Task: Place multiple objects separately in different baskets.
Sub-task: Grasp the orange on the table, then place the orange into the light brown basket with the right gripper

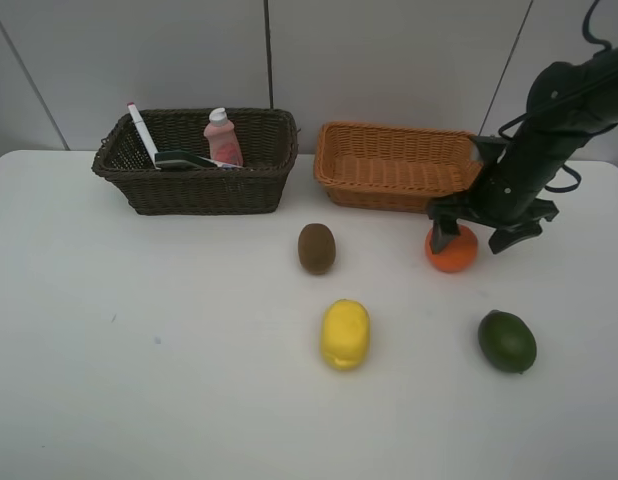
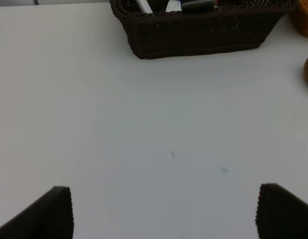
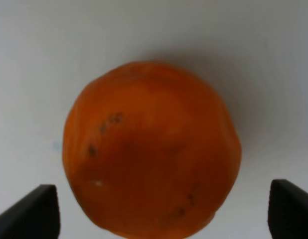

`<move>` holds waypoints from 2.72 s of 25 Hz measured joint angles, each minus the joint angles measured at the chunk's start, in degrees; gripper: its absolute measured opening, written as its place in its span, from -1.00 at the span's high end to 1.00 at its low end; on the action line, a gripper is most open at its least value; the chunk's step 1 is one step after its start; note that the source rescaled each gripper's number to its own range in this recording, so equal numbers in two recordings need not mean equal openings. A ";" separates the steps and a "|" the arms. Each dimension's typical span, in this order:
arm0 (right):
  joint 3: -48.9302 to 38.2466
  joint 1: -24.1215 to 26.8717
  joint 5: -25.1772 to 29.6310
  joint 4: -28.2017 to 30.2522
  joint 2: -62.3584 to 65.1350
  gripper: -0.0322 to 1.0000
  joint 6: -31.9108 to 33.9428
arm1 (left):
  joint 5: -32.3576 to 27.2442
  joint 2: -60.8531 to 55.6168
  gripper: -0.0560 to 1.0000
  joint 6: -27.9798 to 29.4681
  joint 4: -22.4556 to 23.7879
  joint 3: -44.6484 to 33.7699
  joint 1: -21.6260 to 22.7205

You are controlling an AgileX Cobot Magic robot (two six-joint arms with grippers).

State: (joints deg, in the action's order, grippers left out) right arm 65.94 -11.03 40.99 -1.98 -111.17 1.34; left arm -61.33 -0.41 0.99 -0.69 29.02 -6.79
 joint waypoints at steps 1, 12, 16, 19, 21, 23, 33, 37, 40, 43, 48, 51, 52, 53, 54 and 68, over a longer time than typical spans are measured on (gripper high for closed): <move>0.00 0.00 -0.19 0.05 0.00 -0.91 0.05 | 0.00 0.00 -0.92 0.00 0.00 0.00 0.00; 0.00 0.00 -3.79 0.11 -4.90 -0.91 0.07 | 0.00 0.00 -0.92 0.00 0.00 0.00 0.00; 0.00 0.00 -6.13 0.11 -5.61 -0.91 0.07 | 0.00 0.00 -0.92 0.00 0.00 0.00 0.00; 0.00 0.00 -8.11 0.11 -5.61 -0.91 0.07 | 0.00 0.00 -0.92 0.00 0.00 0.00 0.00; 0.00 0.00 -9.55 0.11 -5.61 -0.91 0.07 | 0.00 0.00 -0.92 0.00 0.00 0.00 0.00; 0.00 0.00 -10.20 0.11 -5.61 -0.91 0.07 | 0.00 0.00 -0.92 0.00 0.00 0.00 0.00; 0.40 0.00 -11.89 0.37 -7.13 -0.91 0.07 | 0.00 0.00 -0.92 0.00 0.00 0.00 0.00; 0.47 0.00 -11.99 0.87 -7.15 -0.54 0.07 | 0.00 0.00 -0.92 0.00 0.00 0.00 0.00; 0.47 0.00 -11.45 1.02 -7.15 0.05 0.07 | 0.00 0.00 -0.92 0.00 0.00 0.00 0.00; 0.47 0.00 -9.88 1.07 -7.15 0.05 -0.13 | 0.00 0.00 -0.92 0.00 0.00 0.00 0.00; 1.90 0.00 -3.75 0.89 -5.87 0.06 -0.13 | 0.00 0.00 -0.92 0.00 0.00 0.00 0.00; 4.62 0.00 -0.74 0.89 -2.48 0.06 -0.13 | 0.00 0.00 -0.92 0.00 0.00 0.00 0.00; 6.15 0.00 -0.27 0.85 -0.95 0.06 -0.13 | 0.00 0.00 -0.92 0.00 0.00 0.00 0.00; 7.93 0.00 0.05 0.85 0.37 0.06 -0.13 | 0.00 0.00 -0.92 0.00 0.00 0.00 0.00; 9.55 0.00 0.28 0.82 1.16 0.06 -0.13 | 0.00 0.00 -0.92 0.00 0.00 0.00 0.00; 28.76 0.00 -2.08 6.66 -10.42 -0.79 -0.08 | 0.00 0.00 -0.92 0.00 0.00 0.00 0.00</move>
State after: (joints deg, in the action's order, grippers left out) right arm 94.70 -11.03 38.91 4.68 -121.58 1.26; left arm -61.33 -0.41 0.99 -0.69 29.02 -6.79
